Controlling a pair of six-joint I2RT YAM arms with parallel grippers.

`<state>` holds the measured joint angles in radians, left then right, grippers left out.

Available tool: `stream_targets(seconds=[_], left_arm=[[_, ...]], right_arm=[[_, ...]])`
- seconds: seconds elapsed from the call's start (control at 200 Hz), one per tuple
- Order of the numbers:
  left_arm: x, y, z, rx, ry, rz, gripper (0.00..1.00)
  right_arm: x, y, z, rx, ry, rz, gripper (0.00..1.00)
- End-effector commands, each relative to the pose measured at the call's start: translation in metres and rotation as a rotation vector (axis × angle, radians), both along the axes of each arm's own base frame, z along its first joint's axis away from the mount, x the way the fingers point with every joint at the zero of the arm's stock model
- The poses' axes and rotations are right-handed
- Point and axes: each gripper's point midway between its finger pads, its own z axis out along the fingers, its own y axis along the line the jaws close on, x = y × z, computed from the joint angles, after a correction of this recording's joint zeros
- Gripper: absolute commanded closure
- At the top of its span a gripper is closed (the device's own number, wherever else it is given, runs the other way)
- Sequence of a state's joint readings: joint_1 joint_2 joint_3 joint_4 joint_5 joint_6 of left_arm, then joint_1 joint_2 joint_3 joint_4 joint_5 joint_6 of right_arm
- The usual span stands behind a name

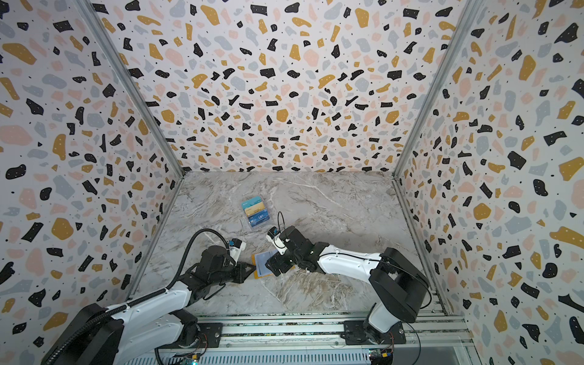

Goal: Take the credit cards out of the card holder

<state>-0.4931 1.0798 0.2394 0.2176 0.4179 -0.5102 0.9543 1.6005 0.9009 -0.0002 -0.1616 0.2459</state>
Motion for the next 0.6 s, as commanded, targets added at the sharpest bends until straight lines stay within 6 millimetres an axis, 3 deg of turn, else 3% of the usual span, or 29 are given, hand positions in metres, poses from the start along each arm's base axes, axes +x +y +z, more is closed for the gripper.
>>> stream_targets(seconds=[0.0,0.21,0.596], left_arm=[[0.002,-0.005,0.002,-0.025,-0.028,-0.021,0.96],[0.0,0.001,-0.018,0.011,0.012,0.005,1.0],[-0.006,0.006,-0.029,0.017,0.021,0.019,1.0]], right_arm=[[0.011,0.012,0.013,0.022,-0.033,-0.039,0.11],[0.019,0.02,0.001,-0.015,-0.031,-0.074,0.11],[0.018,0.029,-0.018,-0.059,-0.019,-0.078,0.11]])
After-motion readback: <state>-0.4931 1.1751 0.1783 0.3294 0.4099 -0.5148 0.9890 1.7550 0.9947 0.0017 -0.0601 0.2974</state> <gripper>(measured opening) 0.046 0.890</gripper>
